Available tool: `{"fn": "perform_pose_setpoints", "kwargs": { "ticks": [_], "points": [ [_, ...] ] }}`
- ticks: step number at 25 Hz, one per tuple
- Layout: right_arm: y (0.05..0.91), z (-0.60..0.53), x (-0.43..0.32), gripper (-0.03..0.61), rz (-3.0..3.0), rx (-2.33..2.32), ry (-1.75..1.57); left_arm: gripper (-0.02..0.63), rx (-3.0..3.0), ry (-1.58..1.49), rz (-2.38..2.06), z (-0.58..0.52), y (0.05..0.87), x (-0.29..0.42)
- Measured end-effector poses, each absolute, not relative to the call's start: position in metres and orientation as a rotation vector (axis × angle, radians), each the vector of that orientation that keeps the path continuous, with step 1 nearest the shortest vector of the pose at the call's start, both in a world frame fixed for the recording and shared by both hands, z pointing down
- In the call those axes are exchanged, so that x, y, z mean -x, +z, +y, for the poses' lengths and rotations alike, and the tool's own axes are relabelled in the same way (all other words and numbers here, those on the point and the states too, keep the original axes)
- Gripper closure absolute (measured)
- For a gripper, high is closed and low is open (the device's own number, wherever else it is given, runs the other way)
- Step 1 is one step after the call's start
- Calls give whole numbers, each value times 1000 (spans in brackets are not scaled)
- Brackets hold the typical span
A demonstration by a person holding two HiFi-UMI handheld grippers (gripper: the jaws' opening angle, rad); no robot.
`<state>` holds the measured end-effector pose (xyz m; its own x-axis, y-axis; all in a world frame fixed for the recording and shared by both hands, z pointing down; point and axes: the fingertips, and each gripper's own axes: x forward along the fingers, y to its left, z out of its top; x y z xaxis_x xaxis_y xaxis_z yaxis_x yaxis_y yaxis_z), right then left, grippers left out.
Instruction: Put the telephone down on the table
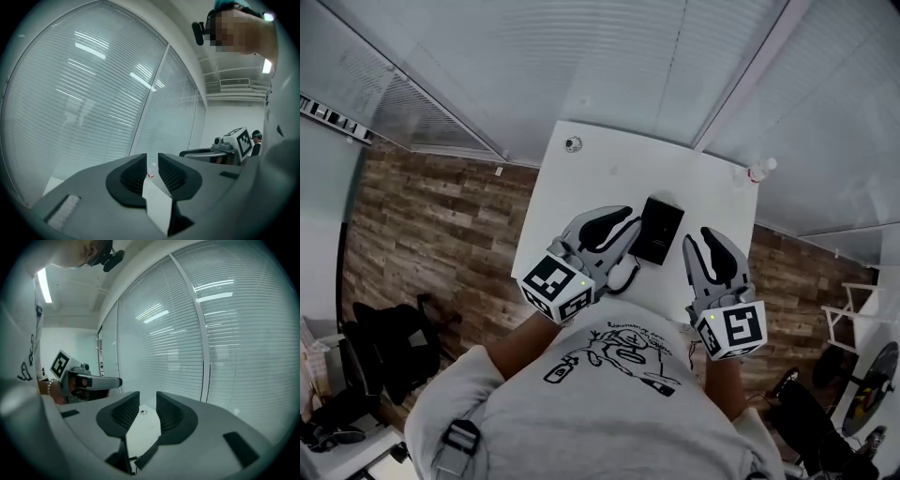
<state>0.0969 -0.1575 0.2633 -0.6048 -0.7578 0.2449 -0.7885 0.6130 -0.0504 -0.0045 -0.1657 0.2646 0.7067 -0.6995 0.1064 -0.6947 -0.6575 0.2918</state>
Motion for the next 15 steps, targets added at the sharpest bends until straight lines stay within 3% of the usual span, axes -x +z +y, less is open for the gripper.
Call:
{"fn": "perform_pose_setpoints", "kwargs": {
  "ticks": [15],
  "points": [
    [247, -149, -96, 494, -2632, -1295, 181, 540, -2626, -30, -1123, -158, 258, 6]
  ]
}}
